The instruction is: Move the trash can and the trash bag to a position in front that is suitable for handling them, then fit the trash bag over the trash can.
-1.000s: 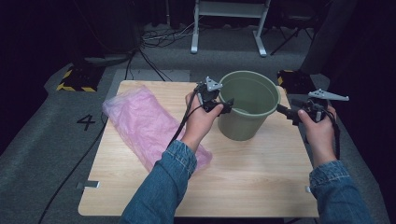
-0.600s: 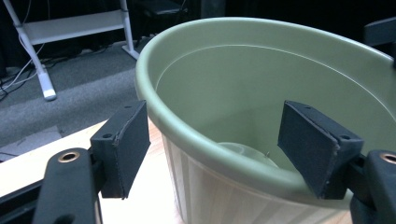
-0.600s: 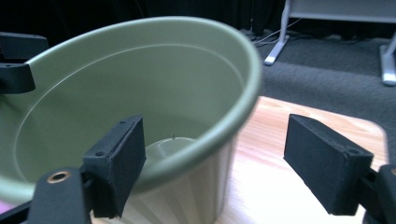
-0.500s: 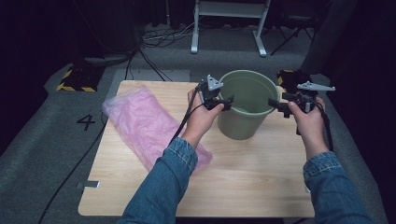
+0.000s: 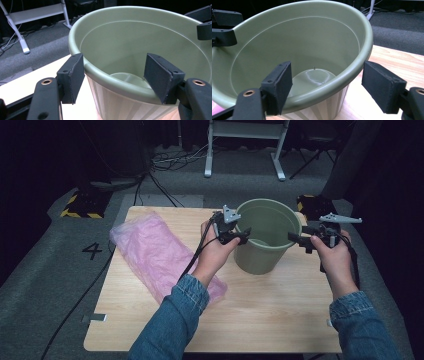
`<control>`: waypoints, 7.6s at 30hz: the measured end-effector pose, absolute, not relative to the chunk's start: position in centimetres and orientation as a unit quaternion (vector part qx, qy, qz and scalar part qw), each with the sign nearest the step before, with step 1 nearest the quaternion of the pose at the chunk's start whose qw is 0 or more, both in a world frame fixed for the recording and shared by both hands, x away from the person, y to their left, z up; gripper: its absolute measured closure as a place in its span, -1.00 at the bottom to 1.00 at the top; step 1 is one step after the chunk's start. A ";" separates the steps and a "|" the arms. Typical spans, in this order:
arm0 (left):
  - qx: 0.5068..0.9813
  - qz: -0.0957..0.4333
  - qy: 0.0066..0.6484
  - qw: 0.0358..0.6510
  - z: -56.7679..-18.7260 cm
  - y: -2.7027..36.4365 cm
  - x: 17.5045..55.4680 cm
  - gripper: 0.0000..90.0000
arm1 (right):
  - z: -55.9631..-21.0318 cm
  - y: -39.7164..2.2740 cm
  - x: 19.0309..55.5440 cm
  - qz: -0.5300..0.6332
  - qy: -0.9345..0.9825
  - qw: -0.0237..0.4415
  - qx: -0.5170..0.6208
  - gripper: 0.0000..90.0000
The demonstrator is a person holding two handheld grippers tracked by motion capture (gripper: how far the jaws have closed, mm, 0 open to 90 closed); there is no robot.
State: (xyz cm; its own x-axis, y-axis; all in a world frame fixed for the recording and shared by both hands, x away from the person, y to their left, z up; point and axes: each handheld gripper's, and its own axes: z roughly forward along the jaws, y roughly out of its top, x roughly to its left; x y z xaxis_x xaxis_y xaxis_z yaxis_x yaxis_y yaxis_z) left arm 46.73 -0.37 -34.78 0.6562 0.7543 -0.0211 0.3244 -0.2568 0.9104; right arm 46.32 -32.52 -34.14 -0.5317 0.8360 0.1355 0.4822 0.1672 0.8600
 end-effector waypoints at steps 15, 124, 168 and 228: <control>0.758 0.251 0.357 0.484 -33.9 0.9 43.7 -0.37 | -32.9 -32.5 42.1 0.482 0.753 0.184 0.410 -0.23; 0.714 0.217 0.555 0.368 -47.2 25.2 33.2 -0.40 | -49.5 -28.6 36.8 0.318 0.839 0.209 0.388 -0.54; 0.699 0.239 0.587 0.332 -50.3 21.9 38.6 -0.05 | -50.4 -29.2 37.2 0.366 0.824 0.177 0.394 -0.55; 0.668 0.215 0.472 0.533 -43.0 25.2 34.3 0.99 | -49.2 -27.2 36.9 0.387 0.839 0.158 0.349 -0.19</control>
